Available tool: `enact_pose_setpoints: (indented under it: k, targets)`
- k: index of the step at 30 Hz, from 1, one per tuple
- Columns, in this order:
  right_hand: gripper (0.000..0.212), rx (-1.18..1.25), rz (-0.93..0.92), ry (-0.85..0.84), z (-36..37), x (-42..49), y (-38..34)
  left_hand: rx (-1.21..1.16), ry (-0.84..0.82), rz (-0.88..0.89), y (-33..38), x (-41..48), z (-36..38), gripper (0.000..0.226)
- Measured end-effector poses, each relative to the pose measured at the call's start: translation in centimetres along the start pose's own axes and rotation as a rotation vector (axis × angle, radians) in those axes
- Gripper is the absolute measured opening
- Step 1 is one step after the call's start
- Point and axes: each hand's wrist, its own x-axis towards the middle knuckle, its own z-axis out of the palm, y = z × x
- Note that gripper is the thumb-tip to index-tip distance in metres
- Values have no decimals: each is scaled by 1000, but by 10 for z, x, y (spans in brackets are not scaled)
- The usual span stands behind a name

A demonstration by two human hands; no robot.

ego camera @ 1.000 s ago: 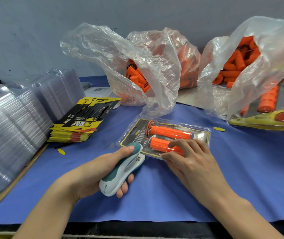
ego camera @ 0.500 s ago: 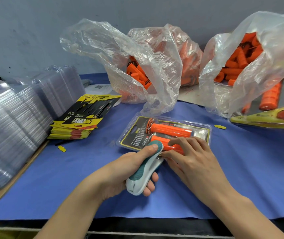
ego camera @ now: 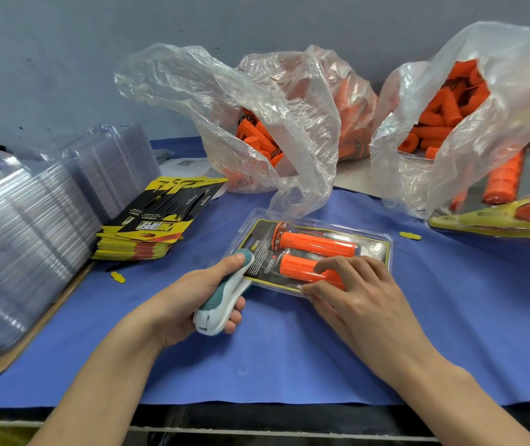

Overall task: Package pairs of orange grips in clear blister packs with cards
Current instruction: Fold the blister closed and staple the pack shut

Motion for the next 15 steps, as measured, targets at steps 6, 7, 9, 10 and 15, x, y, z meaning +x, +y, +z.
enact_pose_setpoints:
  k: [6, 7, 9, 10, 15]
  targets:
    - [15, 13, 11, 6, -1, -1, 1, -35, -18, -19, 2, -5, -13, 59]
    - [14, 17, 12, 8, -1, 0, 1, -26, -53, -28, 0, -6, -12, 62]
    - [14, 17, 13, 12, -1, 0, 0, -4, -112, -35, -5, -7, -4, 65]
    - [14, 14, 12, 14, -1, 0, 0, 8, -131, -32, -6, -7, 1, 65]
    - [13, 5, -1, 15, -1, 0, 0, 50, -138, -5, -7, -3, 18, 66]
